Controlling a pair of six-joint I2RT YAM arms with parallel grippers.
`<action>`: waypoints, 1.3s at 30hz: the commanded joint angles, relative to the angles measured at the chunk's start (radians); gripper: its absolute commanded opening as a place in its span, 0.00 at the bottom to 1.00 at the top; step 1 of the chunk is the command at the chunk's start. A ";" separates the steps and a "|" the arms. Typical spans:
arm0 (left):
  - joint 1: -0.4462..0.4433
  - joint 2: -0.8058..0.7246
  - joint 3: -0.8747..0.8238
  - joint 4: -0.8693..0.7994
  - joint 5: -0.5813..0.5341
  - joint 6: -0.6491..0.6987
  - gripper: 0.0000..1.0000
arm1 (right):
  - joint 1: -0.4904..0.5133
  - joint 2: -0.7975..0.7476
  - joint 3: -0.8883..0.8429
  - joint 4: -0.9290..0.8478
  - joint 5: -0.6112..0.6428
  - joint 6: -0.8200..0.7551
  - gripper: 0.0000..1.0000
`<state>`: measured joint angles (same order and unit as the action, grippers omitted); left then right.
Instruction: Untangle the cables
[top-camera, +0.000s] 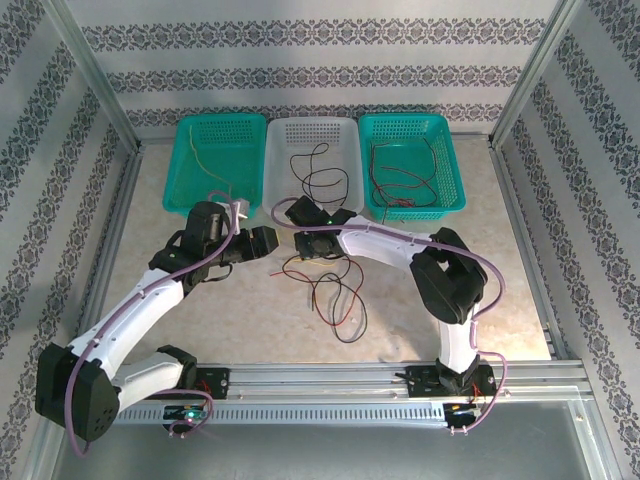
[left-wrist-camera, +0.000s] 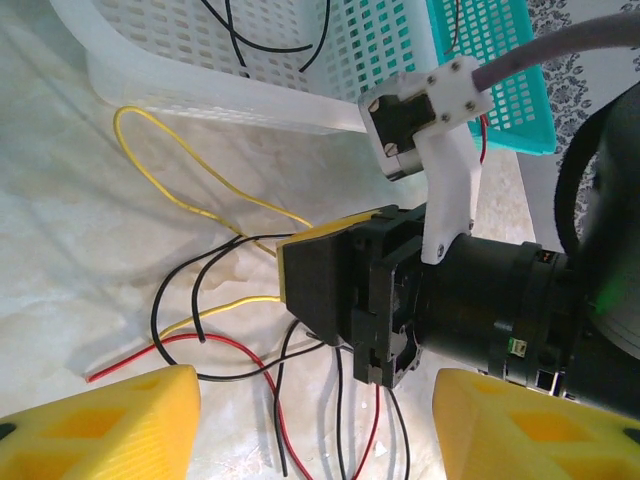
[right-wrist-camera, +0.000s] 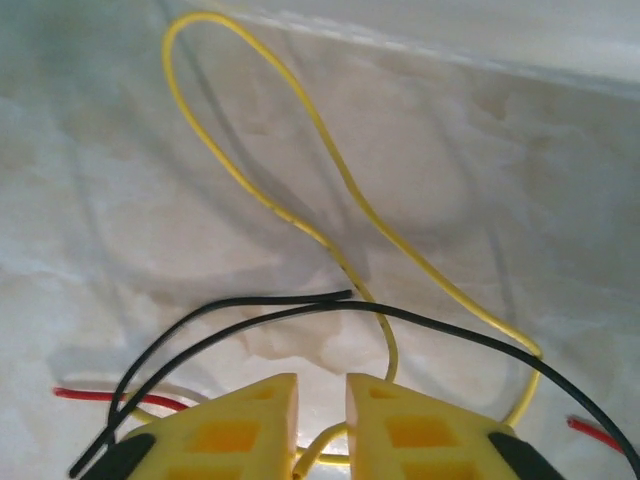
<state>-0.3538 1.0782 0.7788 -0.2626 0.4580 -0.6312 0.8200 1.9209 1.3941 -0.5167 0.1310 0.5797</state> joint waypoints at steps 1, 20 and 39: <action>-0.006 -0.024 -0.009 -0.034 -0.019 0.019 0.63 | 0.006 -0.010 0.029 -0.032 0.027 0.001 0.12; -0.007 -0.032 -0.061 0.355 0.168 -0.263 0.72 | 0.023 -0.451 -0.022 0.108 -0.050 0.115 0.00; 0.079 -0.089 0.045 0.161 0.059 -0.191 0.75 | 0.092 -0.616 -0.121 0.115 -0.039 0.066 0.00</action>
<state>-0.3134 1.0191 0.7506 0.0196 0.5533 -0.9180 0.8913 1.3361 1.2957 -0.3931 0.0620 0.6884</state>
